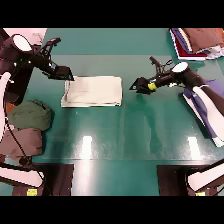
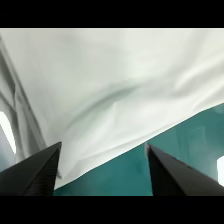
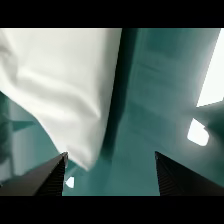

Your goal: Fold the shirts.

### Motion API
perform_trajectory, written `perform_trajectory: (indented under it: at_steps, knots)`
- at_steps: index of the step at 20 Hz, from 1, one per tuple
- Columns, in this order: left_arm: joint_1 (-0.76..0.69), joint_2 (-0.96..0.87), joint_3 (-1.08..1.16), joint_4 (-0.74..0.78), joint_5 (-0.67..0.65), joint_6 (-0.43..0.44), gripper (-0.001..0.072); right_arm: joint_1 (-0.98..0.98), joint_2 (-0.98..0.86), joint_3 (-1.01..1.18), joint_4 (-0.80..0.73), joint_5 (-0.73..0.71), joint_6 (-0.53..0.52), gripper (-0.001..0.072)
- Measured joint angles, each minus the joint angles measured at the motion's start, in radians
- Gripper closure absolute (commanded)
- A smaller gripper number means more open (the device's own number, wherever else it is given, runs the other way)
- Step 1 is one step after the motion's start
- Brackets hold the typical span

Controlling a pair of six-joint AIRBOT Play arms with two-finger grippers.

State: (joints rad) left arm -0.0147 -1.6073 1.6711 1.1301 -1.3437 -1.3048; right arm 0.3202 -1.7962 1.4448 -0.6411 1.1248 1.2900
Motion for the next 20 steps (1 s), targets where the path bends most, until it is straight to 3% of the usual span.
perform_trajectory:
  at_steps: [6,9,11,12,13,14,15,20]
  knots:
    - [0.000,0.010,0.012,-0.060,0.018,-0.003,0.0101,0.101,-0.209,0.175,0.124,-0.039,0.048,0.0127]
    - [0.000,0.011,0.013,-0.070,0.006,-0.004,0.0102,0.150,-0.291,0.275,0.143,-0.049,0.076,0.0384]
    - [0.000,0.011,0.013,-0.080,0.001,-0.005,0.0101,0.177,-0.325,0.337,0.133,-0.061,0.085,0.0674]
    - [0.000,0.011,0.013,-0.085,-0.004,-0.005,0.0156,0.187,-0.338,0.364,0.133,-0.068,0.084,0.0694]
    - [0.000,0.011,0.013,-0.094,-0.006,-0.006,0.0470,0.193,-0.346,0.393,0.131,-0.071,0.077,0.0694]
    - [0.000,0.011,0.013,-0.099,-0.012,-0.005,0.0656,0.195,-0.349,0.421,0.132,-0.071,0.071,0.0694]
    - [0.000,0.011,0.013,-0.108,-0.017,-0.005,0.0684,0.194,-0.350,0.451,0.129,-0.064,0.069,0.0694]
    - [0.000,0.011,0.013,-0.175,-0.048,0.006,0.0685,0.099,-0.243,0.506,-0.032,0.059,0.087,0.0694]
